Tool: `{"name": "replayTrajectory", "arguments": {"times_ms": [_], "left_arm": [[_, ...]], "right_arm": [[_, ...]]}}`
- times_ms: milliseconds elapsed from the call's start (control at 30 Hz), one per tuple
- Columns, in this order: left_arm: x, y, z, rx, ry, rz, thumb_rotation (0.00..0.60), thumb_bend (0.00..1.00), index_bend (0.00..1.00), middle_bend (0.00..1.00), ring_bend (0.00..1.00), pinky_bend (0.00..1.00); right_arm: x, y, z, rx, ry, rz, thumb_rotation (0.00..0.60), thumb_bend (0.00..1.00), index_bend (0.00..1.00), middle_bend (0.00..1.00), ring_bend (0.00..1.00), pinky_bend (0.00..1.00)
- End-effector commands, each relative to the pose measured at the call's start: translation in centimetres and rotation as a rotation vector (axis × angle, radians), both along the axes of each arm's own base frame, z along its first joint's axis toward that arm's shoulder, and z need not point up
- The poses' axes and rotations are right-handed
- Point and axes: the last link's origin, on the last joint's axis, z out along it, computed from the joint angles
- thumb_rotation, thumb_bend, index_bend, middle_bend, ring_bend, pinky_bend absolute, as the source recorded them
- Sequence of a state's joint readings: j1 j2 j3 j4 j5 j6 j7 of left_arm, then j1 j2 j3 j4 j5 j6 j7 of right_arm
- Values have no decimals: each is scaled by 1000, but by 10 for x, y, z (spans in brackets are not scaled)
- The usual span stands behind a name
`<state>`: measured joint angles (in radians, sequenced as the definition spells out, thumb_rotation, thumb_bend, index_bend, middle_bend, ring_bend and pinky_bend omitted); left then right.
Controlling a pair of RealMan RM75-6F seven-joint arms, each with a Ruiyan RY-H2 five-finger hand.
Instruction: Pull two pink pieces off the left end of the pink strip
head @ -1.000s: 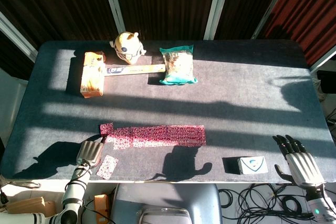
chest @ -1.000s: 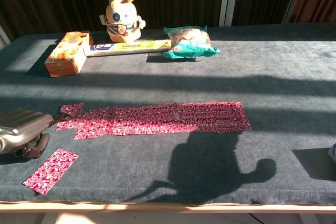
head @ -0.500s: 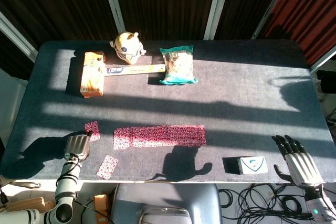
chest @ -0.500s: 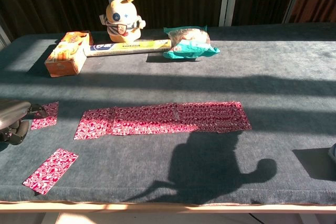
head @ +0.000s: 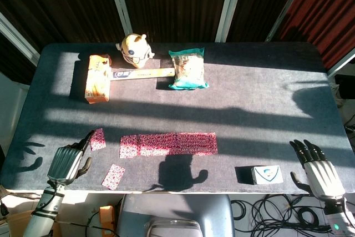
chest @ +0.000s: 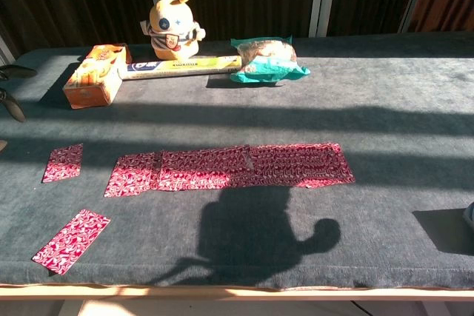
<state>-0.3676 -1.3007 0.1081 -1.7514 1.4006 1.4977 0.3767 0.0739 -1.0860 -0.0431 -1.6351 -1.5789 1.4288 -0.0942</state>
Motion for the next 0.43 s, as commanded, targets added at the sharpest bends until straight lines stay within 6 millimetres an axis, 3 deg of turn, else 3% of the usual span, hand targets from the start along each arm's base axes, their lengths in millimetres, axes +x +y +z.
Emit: {"name": "replayTrajectory", "arguments": {"times_ms": [33, 100, 433], "left_arm": [[-54, -76, 45, 106, -116, -35, 600, 398, 0, 0, 0, 14], [-64, -81, 41, 108, -68, -29, 600, 385, 0, 0, 0, 0], [-69, -73, 39, 51, -26, 20, 600, 349, 0, 0, 0, 0]], "right_arm": [[9, 6, 4, -56, 8, 38, 600, 319, 0, 61, 0, 114], [11, 9, 3, -83, 1, 48, 600, 319, 0, 40, 0, 111], [6, 5, -3, -81, 6, 39, 600, 319, 0, 0, 0, 80]]}}
